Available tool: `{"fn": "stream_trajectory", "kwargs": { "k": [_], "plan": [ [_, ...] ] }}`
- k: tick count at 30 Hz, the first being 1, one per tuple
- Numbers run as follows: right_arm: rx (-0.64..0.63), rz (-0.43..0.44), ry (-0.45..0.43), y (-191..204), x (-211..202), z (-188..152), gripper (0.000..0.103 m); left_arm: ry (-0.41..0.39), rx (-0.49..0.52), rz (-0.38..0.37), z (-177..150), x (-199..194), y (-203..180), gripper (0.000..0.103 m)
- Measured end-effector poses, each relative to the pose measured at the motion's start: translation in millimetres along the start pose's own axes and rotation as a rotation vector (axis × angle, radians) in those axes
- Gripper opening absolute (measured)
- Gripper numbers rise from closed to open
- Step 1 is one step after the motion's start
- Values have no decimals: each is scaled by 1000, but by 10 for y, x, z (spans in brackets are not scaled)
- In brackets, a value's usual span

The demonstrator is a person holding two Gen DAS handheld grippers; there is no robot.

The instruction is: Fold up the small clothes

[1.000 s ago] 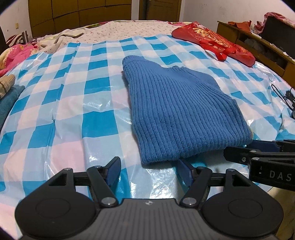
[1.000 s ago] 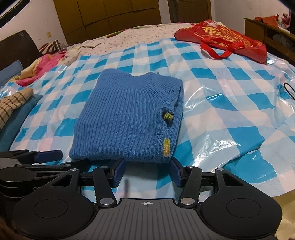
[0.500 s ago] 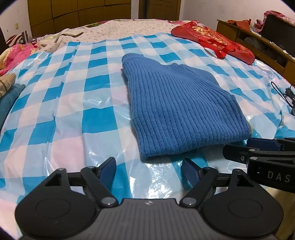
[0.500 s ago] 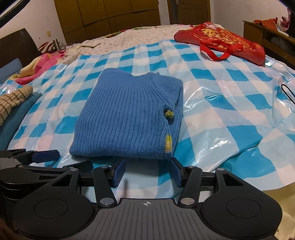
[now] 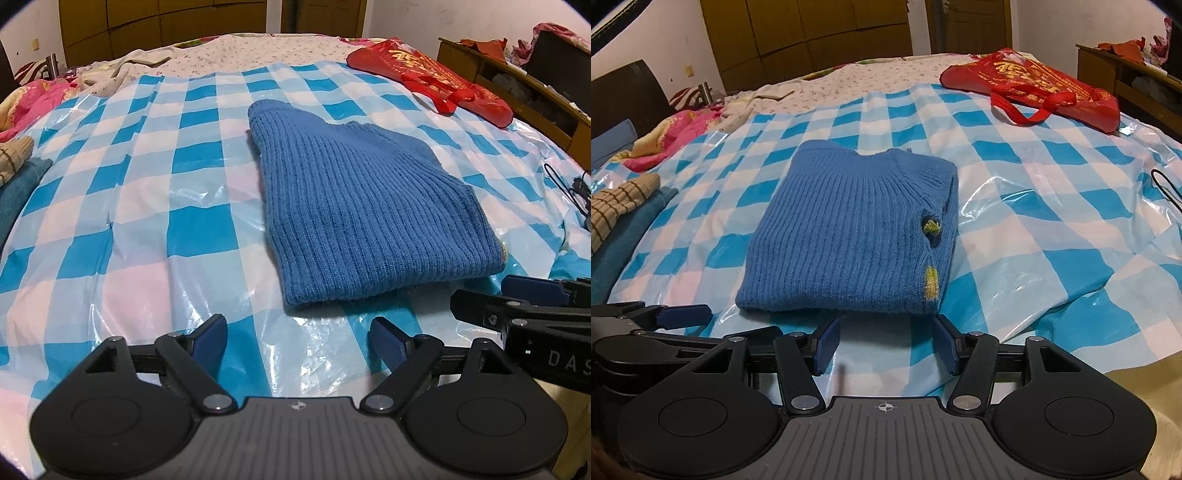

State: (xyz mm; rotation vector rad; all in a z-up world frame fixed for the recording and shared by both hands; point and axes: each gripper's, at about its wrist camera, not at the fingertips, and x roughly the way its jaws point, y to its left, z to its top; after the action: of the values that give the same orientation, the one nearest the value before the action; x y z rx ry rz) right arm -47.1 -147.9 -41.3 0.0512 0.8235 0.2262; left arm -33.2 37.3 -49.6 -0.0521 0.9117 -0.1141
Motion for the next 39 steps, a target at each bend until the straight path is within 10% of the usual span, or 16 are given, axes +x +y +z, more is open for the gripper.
{"fn": "stream_trajectory", "kwargs": {
  "k": [39],
  "plan": [
    [10,-55,-19,81,-152,-99,59,2,20,71,-81,-114,22,103]
  ]
}}
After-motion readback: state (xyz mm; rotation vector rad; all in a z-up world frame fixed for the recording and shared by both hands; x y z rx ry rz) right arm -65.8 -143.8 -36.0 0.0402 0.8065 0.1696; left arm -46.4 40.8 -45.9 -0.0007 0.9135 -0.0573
